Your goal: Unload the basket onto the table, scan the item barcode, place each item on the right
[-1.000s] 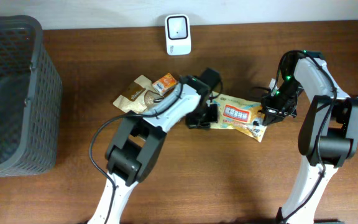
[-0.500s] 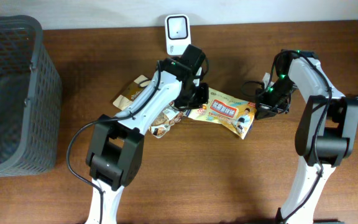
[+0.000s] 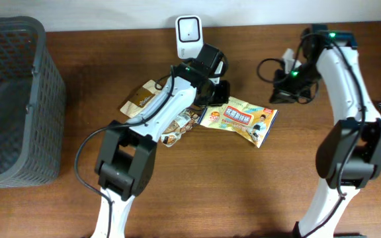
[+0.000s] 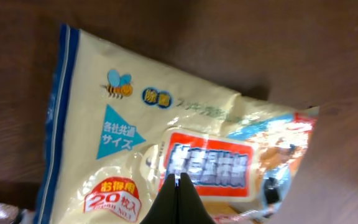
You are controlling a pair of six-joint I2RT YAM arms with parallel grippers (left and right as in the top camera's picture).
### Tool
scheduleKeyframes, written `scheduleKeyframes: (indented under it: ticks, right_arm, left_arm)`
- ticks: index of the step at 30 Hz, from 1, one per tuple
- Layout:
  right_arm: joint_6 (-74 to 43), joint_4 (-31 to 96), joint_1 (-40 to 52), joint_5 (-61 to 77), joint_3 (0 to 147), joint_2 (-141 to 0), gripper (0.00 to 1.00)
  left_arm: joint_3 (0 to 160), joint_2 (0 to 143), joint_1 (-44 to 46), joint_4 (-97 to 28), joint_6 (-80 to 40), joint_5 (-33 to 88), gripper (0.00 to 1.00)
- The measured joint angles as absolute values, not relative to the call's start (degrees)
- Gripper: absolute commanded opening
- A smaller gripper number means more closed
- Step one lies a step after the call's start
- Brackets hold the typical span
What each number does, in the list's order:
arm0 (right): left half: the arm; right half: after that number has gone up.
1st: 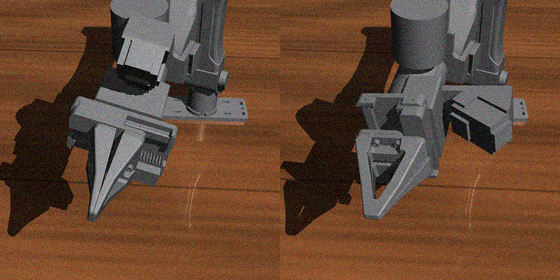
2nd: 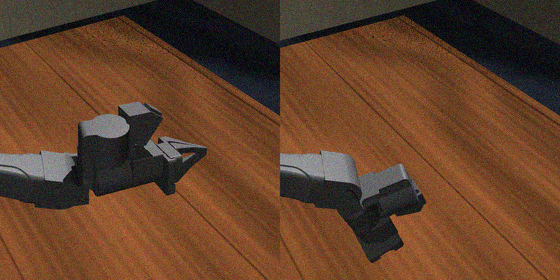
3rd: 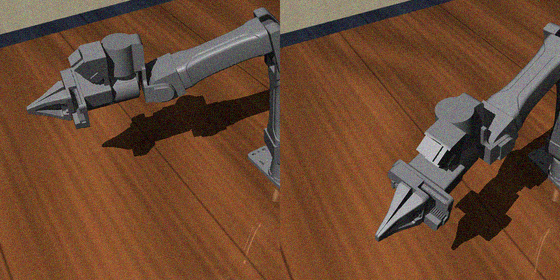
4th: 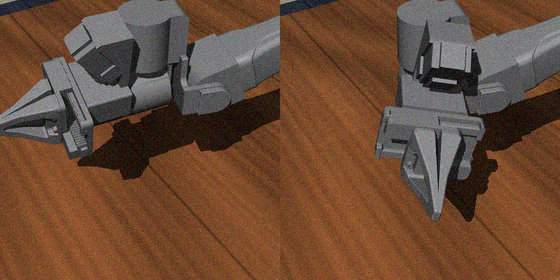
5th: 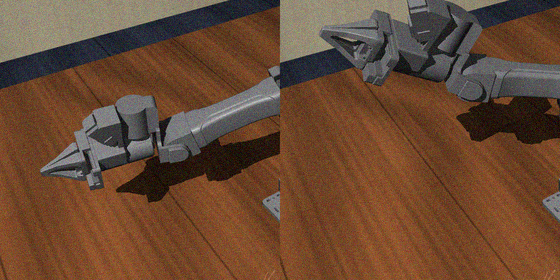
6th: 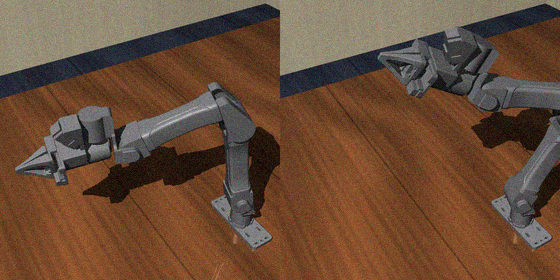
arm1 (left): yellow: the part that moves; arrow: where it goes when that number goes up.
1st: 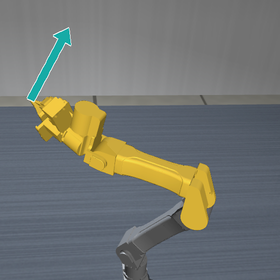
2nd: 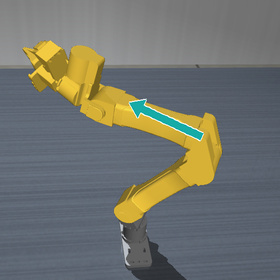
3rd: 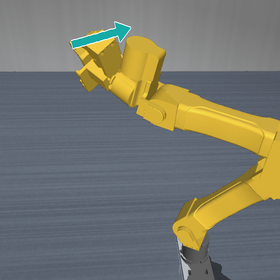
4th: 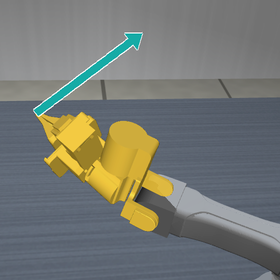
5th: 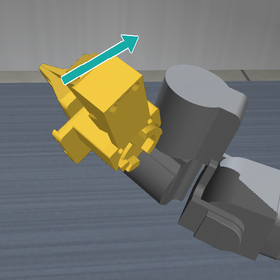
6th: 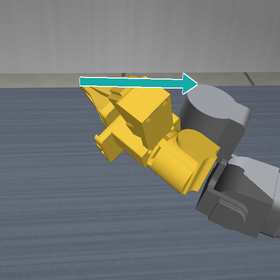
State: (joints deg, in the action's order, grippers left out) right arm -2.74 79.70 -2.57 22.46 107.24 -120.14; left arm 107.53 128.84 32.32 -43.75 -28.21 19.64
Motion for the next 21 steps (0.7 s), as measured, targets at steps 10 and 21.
scheduleKeyframes:
  ticks: [10,21]
  right_arm:
    - [-9.6,61.3,1.4,21.6,85.2,-120.3,0.04]
    - [-16.9,65.9,-1.0,5.7,84.2,-119.5,0.04]
  left_arm:
    - [108.2,134.6,32.4,-47.6,-28.6,20.3,0.00]
    - [109.9,133.7,28.8,-59.0,-33.7,3.9,0.00]
